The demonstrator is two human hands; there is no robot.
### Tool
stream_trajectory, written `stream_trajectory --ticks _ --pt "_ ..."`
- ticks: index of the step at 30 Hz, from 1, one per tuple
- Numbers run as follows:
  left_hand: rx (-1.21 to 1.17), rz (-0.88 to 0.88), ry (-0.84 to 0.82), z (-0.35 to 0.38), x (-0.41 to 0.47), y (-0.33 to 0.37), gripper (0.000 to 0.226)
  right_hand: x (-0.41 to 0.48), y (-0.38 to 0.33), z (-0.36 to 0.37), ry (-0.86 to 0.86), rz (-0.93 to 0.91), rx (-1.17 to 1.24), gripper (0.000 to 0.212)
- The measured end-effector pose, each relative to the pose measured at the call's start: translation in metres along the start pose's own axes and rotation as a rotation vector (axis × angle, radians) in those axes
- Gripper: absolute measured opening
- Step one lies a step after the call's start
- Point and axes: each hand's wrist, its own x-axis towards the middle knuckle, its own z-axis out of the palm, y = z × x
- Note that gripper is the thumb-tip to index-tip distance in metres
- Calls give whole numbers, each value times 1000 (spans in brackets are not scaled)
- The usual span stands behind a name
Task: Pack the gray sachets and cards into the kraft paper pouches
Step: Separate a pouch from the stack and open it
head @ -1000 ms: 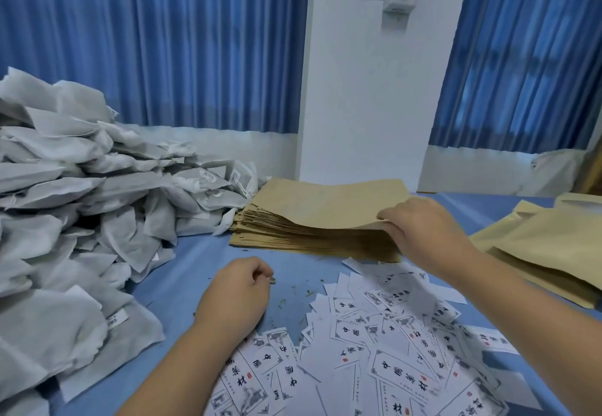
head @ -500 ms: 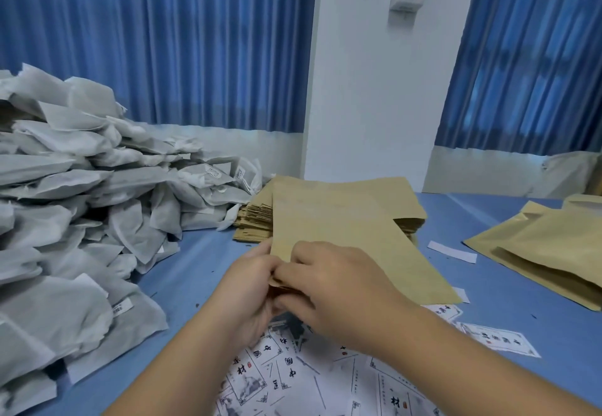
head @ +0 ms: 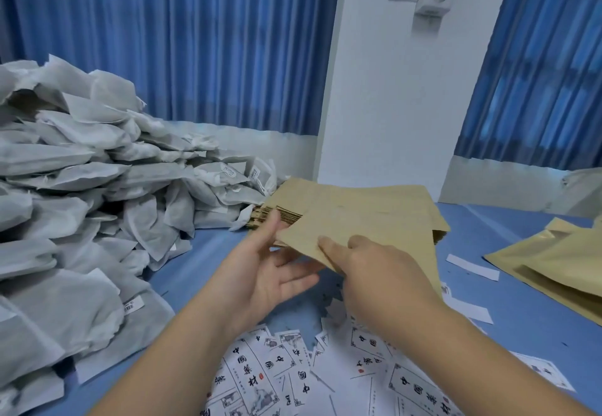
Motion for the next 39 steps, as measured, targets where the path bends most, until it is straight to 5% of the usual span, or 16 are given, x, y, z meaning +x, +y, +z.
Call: stream_trajectory --ticks 9,15,24,29,39 --pt "191 -17 191 5 3 -17 23 38 -33 -10 -64 -27 178 9" --pt "6 68 246 -6 7 -8 28 47 -16 -26 -166 -188 446 46" --pt "-66 197 22 -4 3 -19 41 45 1 -25 -96 -256 578 23" --pt "21 248 39 -8 1 -25 46 43 12 -27 -173 -225 700 26" --pt "126 240 44 0 -1 -28 23 42 22 -31 -9 -200 630 12"
